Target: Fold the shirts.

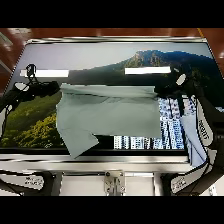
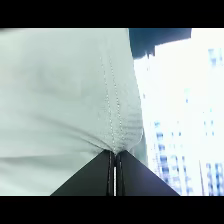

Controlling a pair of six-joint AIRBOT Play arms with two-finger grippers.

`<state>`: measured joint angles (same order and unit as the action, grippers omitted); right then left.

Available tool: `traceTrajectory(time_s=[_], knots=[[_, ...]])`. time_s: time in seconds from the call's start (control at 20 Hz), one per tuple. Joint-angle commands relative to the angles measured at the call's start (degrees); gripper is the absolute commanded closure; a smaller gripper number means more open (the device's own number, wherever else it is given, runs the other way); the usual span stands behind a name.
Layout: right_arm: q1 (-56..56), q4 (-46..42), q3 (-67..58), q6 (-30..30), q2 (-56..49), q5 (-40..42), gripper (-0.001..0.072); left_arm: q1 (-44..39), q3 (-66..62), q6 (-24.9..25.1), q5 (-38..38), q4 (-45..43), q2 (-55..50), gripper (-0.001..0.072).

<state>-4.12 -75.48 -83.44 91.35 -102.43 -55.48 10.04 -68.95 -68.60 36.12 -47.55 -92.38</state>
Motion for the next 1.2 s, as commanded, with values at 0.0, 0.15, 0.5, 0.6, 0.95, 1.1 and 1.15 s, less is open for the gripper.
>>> traceTrajectory(time_s=[0.0, 0.15, 0.5, 0.6, 0.95, 1.1, 1.15], knots=[[-0.1, -1.1, 0.1, -0.3, -0.3, -13.2, 0.0646, 3.6, -0.5, -2.2, 16.4, -2.6, -0.5, 0.067], [-0.1, -1.1, 0.1, 1.3, -0.7, -12.7, 0.0645, 3.0, -0.5, -2.7, 19.6, -2.7, -1.6, 0.067], [-0.1, 1.1, -1.4, -3.4, 4.5, -13.5, 0.0085, 4.7, -3.7, -9.7, 26.0, -3.1, -2.2, 0.0191], [-1.1, -5.7, -2.4, -3.9, 9.3, -15.3, 0.0085, 7.3, -6.9, -11.7, 33.6, -5.3, -1.1, 0.0192], [-15.8, -3.9, 7.3, -9.6, 19.4, -35.3, 0.0156, 15.8, 10.2, -8.0, 48.9, -19.7, 13.9, 0.0211], [-19.6, 4.9, 18.8, -11.0, 23.6, -30.9, 0.0156, 19.6, 28.5, -1.1, 43.6, -10.8, 18.9, 0.011], [-19.7, 6.2, 20.8, -11.8, 24.2, -30.8, 0.0156, 20.1, 31.8, 0.5, 42.2, -7.8, 19.0, 0.0114]])
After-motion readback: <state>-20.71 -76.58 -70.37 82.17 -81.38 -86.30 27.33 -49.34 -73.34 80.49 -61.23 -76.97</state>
